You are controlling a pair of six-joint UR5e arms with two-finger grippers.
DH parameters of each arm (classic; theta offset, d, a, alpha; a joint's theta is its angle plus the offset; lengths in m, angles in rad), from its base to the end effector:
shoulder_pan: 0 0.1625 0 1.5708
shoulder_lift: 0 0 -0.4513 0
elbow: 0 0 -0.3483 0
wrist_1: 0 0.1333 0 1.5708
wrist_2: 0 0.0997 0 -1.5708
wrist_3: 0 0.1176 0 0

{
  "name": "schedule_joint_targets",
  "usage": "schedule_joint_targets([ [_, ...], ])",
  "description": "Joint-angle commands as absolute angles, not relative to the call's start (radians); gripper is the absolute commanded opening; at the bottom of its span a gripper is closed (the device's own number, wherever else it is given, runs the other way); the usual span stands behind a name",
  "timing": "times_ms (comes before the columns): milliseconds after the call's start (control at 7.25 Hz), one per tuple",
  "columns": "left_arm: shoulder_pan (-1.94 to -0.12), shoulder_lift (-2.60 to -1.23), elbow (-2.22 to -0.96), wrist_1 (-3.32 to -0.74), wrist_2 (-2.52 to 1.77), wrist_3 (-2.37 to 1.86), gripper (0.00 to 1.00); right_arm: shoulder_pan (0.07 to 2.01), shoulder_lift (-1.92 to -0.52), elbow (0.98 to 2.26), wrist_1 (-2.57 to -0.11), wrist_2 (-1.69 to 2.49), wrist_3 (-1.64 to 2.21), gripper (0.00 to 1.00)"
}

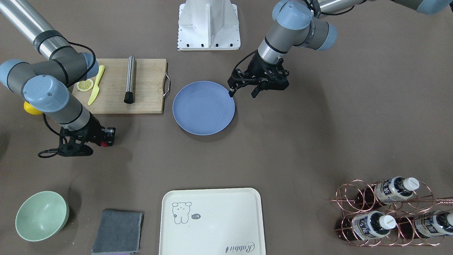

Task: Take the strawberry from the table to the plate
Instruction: 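Grasp the red strawberry with the right gripper while the left arm withdraws, then carry the strawberry over the blue plate with the right gripper and lower it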

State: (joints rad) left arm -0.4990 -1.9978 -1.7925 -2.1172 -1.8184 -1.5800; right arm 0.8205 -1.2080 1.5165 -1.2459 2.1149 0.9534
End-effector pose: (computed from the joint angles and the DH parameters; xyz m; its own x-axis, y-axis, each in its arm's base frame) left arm 0.4831 -0.3823 0.3119 0.3197 -0.1844 -0.9294 0.2667 0.9587 -0.0985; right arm -0.3779 -0.5116 0.5008 0.6895 0.0133 0.7242 -0.0218 0.9998 0.0024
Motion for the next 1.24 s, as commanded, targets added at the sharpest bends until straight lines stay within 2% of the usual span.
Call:
schedule_joint_targets([
  [0, -0.524, -1.964, -1.824, -2.117, -1.856, -1.580, 0.98, 0.841, -1.183, 1.640, -1.373, 2.135, 0.954, 0.00],
  [138, -0.560, -1.959, -1.835, -2.115, -1.868, -1.571, 0.98, 0.836, -1.148, 1.731, -1.505, 2.135, 0.954, 0.00],
  [276, -0.612, -1.944, -1.850, -2.097, -1.876, -1.516, 0.98, 0.807, -1.103, 1.755, -1.552, 2.128, 0.969, 0.00],
  [552, -0.704, -1.870, -1.844, -2.060, -1.910, -1.127, 0.98, 0.702, -1.047, 1.767, -1.551, 2.080, 1.059, 0.00],
  [1103, -0.854, -1.778, -1.855, -2.105, -1.913, -0.888, 0.98, 0.519, -0.974, 1.755, -1.551, 1.906, 1.187, 0.00],
])
